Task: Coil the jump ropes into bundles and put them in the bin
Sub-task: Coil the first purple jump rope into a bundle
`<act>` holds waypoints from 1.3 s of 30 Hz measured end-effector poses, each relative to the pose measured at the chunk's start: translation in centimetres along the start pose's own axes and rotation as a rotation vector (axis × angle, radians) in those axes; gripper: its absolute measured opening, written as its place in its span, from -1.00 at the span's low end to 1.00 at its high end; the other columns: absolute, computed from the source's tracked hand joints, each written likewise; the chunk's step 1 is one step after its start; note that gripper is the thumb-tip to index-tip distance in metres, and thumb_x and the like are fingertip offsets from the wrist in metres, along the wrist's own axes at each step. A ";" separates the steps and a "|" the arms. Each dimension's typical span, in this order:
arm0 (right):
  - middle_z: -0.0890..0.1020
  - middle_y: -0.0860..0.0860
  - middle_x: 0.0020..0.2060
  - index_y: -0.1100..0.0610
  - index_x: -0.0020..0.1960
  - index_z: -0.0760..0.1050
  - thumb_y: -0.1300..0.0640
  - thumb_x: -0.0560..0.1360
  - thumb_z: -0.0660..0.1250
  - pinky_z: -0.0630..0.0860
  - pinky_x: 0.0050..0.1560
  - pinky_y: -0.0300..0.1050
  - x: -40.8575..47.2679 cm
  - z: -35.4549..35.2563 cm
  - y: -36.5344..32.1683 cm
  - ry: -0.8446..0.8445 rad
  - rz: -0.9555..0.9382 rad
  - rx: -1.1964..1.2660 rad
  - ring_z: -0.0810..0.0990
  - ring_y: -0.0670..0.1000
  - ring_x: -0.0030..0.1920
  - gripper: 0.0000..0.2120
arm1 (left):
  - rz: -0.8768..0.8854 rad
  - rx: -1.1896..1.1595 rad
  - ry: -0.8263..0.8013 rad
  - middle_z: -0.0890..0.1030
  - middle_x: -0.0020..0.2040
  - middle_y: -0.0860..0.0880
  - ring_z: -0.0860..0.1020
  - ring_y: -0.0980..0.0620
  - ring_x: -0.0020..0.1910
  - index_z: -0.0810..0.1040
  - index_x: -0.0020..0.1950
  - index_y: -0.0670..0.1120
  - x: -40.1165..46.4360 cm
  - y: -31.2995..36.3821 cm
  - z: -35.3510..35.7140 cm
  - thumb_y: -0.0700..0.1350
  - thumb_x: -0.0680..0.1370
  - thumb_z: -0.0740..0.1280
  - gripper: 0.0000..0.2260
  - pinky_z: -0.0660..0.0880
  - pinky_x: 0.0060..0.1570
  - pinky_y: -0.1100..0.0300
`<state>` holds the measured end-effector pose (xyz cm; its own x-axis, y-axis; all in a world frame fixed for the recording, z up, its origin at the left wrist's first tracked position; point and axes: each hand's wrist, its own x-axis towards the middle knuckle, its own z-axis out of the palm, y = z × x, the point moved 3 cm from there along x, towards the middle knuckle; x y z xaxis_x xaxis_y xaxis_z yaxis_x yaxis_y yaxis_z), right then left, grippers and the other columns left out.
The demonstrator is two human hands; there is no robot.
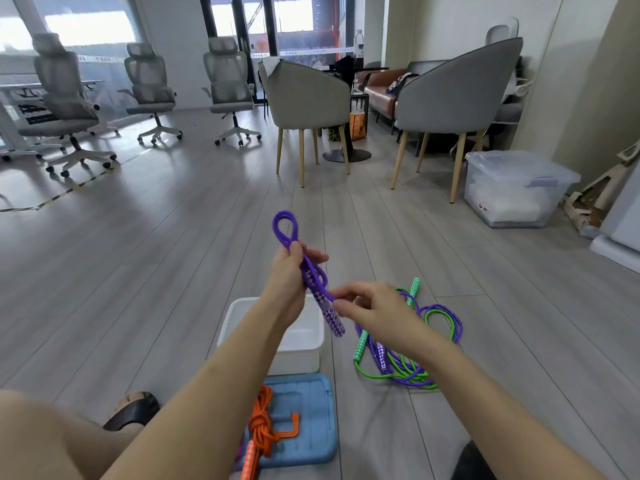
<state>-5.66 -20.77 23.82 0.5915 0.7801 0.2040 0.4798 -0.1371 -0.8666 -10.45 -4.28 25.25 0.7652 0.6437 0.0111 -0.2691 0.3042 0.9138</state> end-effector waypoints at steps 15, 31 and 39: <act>0.55 -0.11 -0.14 -0.04 0.02 0.73 0.10 0.54 0.49 0.38 -0.19 -0.28 0.7 -3.2 -1.3 0.129 -0.244 -0.211 0.50 -0.09 -0.25 -0.92 | -0.016 0.215 -0.138 0.39 -0.38 0.02 0.37 0.05 -0.44 0.37 -0.11 -0.08 -1.2 0.9 0.4 -0.03 0.75 0.08 -0.72 0.38 -0.42 0.19; 0.55 -0.18 -0.22 -0.01 -0.06 0.53 0.02 0.46 0.56 0.42 -0.17 -0.36 0.8 -3.8 -0.6 0.239 -0.272 -0.424 0.54 -0.17 -0.19 -0.79 | -0.073 0.555 -0.383 0.43 -0.38 -0.06 0.36 0.03 -0.49 0.39 0.07 -0.14 -4.0 -2.0 2.6 0.02 0.76 0.02 -0.72 0.33 -0.47 0.21; 0.56 -0.14 -0.17 0.05 -0.01 0.61 0.08 0.57 0.45 0.45 -0.16 -0.19 1.1 -5.6 1.0 0.259 -0.311 -0.492 0.52 -0.09 -0.18 -0.94 | -0.079 0.621 -0.526 0.37 -0.33 -0.04 0.30 0.04 -0.47 0.38 0.12 -0.15 -4.3 -1.0 3.2 -0.03 0.76 0.01 -0.75 0.27 -0.46 0.20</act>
<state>-0.92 -23.42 25.71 0.4846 0.6640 0.5695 0.8595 -0.2405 -0.4510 -11.54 -9.62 25.58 0.9843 0.1759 -0.0146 0.0519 -0.2097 0.9764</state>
